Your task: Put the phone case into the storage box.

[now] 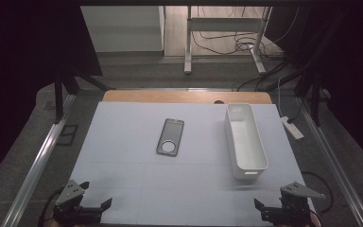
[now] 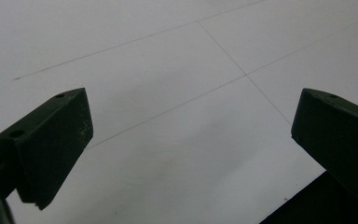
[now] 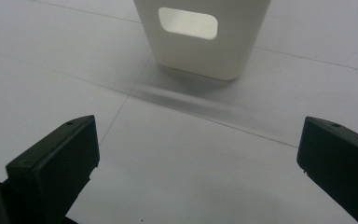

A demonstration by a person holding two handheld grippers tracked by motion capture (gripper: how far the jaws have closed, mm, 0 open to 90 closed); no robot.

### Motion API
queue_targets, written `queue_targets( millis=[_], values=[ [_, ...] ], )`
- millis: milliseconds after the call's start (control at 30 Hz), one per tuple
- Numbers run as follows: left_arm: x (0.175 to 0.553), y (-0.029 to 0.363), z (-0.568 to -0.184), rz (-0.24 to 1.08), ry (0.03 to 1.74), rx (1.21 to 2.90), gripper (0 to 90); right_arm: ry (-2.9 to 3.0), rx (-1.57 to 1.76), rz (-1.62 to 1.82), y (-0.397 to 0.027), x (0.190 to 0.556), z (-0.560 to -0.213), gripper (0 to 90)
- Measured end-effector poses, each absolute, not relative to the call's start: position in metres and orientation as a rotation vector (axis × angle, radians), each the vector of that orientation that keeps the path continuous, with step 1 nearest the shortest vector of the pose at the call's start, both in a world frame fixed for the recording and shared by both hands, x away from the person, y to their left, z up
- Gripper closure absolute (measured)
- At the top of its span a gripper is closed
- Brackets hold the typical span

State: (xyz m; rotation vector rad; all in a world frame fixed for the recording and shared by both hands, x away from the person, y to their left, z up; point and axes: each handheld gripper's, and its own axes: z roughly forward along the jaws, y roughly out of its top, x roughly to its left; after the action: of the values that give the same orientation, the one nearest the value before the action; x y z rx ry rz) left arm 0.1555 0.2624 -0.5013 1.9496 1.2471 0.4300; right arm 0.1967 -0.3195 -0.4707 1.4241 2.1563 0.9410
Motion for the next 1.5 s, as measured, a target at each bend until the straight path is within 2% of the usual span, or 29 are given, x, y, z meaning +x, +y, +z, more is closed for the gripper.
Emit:
queue_targets(
  millis=[500, 800, 1500],
  values=[
    [0.167, 0.259, -0.497, 0.405, 1.246, 1.963, 0.0, 2.178, 1.393, 0.916, -0.316, 0.197, -0.471, 0.0],
    [0.182, 0.25, -0.497, 0.348, 1.225, 2.0, 0.0, 2.182, 1.395, 0.914, -0.316, 0.198, -0.472, 0.0],
    [0.219, 0.236, -0.49, 0.314, 1.169, 2.033, 0.0, 2.194, 1.385, 0.906, -0.315, 0.198, -0.472, 0.0]
  ],
)
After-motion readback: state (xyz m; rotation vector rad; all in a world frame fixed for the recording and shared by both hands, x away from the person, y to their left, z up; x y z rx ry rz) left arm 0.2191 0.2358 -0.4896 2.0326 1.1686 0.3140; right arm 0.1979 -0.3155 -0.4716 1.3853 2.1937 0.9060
